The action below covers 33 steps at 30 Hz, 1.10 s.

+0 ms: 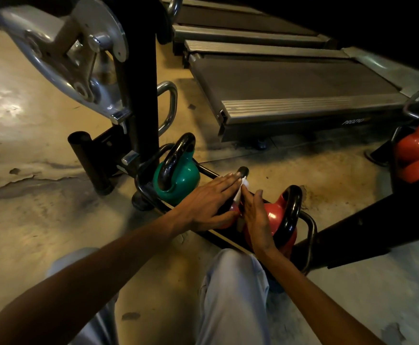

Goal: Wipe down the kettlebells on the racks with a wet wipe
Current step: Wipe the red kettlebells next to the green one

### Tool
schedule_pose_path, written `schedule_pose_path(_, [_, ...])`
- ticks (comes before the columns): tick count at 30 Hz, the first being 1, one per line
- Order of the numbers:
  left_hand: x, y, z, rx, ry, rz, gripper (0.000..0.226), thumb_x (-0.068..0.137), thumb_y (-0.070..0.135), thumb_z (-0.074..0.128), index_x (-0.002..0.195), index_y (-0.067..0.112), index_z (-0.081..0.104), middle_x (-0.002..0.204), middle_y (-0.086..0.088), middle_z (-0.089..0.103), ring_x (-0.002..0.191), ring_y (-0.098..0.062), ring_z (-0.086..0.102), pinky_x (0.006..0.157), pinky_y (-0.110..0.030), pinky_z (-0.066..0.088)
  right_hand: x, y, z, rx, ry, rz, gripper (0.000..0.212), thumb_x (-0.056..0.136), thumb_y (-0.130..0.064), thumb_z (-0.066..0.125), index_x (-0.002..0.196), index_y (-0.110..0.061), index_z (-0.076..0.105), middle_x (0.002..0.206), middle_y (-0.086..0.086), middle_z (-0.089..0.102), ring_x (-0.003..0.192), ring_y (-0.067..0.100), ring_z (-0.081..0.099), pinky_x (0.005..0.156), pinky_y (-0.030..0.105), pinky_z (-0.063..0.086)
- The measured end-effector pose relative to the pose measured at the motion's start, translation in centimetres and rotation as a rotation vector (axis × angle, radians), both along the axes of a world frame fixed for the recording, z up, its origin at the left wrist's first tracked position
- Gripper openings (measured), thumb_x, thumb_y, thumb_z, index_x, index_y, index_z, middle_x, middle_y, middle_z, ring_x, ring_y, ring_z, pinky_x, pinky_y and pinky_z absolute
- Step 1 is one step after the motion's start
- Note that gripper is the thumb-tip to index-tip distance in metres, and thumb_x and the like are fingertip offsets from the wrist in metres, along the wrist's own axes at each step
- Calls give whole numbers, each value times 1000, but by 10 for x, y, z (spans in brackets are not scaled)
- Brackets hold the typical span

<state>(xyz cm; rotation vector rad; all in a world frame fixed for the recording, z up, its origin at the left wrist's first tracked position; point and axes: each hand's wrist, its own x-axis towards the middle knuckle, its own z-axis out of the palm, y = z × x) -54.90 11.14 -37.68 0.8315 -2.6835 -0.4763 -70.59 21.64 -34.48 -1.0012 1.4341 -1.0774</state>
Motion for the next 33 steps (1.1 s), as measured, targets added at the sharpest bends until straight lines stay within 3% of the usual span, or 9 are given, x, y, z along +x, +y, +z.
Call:
schedule_pose_path(2, [2, -4, 5, -1, -6, 6, 85, 102, 64, 32, 169, 17, 7, 176, -4, 3, 162, -15, 4, 130, -34, 11, 4, 13, -6, -41, 152, 43, 52, 110, -59, 25, 159, -45, 31, 153, -24, 50, 143, 0, 46, 118, 30, 40])
schedule_pose_path(5, [8, -6, 2, -11, -50, -51, 86, 100, 59, 38, 168, 16, 6, 176, -6, 4, 162, -16, 5, 131, -38, 15, 2, 24, -11, -141, 400, 142, 70, 102, -72, 19, 164, -38, 17, 171, -16, 22, 155, -2, 20, 127, 26, 21])
schedule_pose_path(8, [9, -5, -2, 22, -51, -43, 91, 94, 59, 37, 169, 19, 6, 176, -6, 3, 162, -16, 3, 131, -40, 15, -2, 17, -10, -158, 406, 134, 81, 95, -84, 20, 163, -38, 21, 170, -16, 23, 155, -4, 18, 129, 31, 19])
schedule_pose_path(12, [5, 8, -1, 68, 51, 7, 88, 98, 60, 35, 169, 17, 5, 176, -5, 2, 162, -14, 0, 132, -42, 11, -6, 22, -15, -180, 521, 232, 81, 100, -77, 19, 167, -30, 15, 174, -10, 13, 158, 2, 11, 131, 40, 14])
schedule_pose_path(17, [11, 36, -14, 18, 237, 151, 92, 95, 28, 60, 167, 6, 7, 175, -12, 5, 163, -20, 1, 130, -51, 16, -14, 14, -10, -190, 676, 332, 72, 104, -72, 18, 166, -37, 6, 173, -18, -1, 158, 0, 0, 131, 42, 9])
schedule_pose_path(20, [16, 52, -27, 8, 278, 192, 91, 97, 25, 63, 166, 4, 8, 175, -14, 3, 163, -23, 1, 130, -52, 18, -22, 15, -9, -273, 937, 518, 73, 106, -66, 22, 167, -31, 1, 174, -13, -7, 159, 2, -7, 129, 34, 2])
schedule_pose_path(23, [21, 61, -35, 45, 269, 202, 93, 98, 27, 64, 167, 7, 5, 176, -11, 1, 163, -19, -1, 132, -46, 14, -30, 6, -4, -291, 1065, 565, 78, 104, -72, 18, 167, -29, 4, 174, -9, -5, 158, 0, -9, 126, 27, -3])
schedule_pose_path(28, [24, 63, -43, 59, 174, 202, 93, 99, 37, 55, 167, 12, -3, 176, -8, -5, 162, -15, -9, 132, -43, 10, -35, -17, 8, -305, 1164, 661, 81, 102, -75, 12, 167, -26, 7, 174, -6, -1, 158, -1, -9, 130, 32, -2])
schedule_pose_path(33, [21, 76, -54, -1, 106, 209, 99, 100, 48, 55, 166, 9, -8, 175, -12, -12, 162, -22, -12, 132, -47, 13, -47, -34, 13, -269, 1117, 606, 82, 101, -77, 11, 167, -28, 11, 174, -7, 5, 158, -1, 0, 131, 35, 6])
